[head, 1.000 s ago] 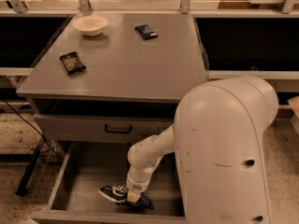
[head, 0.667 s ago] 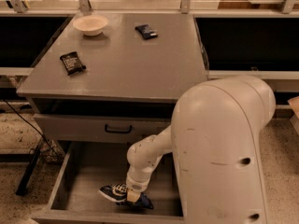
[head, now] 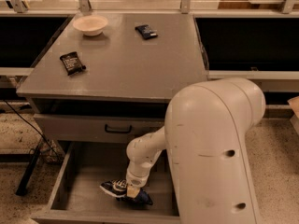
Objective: Place blue chip bag into middle drawer
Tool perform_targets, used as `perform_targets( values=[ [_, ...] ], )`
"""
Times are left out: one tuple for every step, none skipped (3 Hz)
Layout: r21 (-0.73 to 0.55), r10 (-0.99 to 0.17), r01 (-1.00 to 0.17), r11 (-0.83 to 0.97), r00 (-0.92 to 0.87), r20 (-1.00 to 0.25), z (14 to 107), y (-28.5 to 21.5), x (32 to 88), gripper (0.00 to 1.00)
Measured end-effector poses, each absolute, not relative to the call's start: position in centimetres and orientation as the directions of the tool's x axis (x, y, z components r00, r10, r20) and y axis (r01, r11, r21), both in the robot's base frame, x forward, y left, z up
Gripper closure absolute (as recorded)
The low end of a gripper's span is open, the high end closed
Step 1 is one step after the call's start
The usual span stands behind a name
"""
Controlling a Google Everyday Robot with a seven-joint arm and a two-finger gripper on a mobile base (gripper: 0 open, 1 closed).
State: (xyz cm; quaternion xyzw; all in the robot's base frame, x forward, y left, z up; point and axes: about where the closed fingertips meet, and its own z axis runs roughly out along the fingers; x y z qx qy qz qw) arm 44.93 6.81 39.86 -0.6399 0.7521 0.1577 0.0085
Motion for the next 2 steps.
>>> perform_targets(
  values=[
    [0.226,-0.96,-0.965,0.131,-0.181,-0.215,39.86,6.81,44.93,0.87],
    [0.226,-0.96,-0.965,0.131,-0.181,-0.214,39.86,6.81,44.92,0.71]
  ],
)
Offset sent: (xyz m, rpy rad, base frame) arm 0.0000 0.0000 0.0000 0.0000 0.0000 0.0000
